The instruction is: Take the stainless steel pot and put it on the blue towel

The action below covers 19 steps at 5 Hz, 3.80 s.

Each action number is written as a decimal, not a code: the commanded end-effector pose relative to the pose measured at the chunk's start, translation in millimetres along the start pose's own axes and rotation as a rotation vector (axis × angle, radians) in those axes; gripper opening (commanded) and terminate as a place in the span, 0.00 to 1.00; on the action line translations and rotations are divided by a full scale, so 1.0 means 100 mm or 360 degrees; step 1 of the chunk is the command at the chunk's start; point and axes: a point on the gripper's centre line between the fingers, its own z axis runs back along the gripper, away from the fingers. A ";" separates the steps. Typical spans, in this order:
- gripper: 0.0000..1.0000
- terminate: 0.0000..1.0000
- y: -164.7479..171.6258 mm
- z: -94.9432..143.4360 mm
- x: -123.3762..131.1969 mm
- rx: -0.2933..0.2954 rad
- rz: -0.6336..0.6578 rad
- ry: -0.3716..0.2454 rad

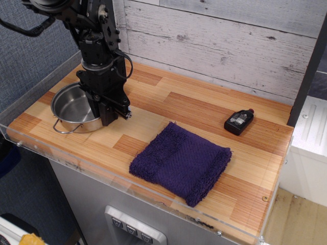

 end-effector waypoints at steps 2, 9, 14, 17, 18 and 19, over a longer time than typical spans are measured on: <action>0.00 0.00 0.09 0.25 0.03 0.0023 0.0082 -0.0107; 0.00 0.00 -0.48 1.24 -0.03 0.0079 -0.0163 -0.0400; 0.00 0.00 -1.63 0.81 -0.01 -0.0043 -0.0557 -0.0360; 1.00 0.00 -1.69 0.55 -0.01 0.0094 -0.0355 -0.0265; 1.00 0.00 -1.66 0.54 0.00 0.0103 -0.0291 -0.0241; 1.00 0.00 -1.69 0.57 0.02 0.0086 -0.0270 -0.0253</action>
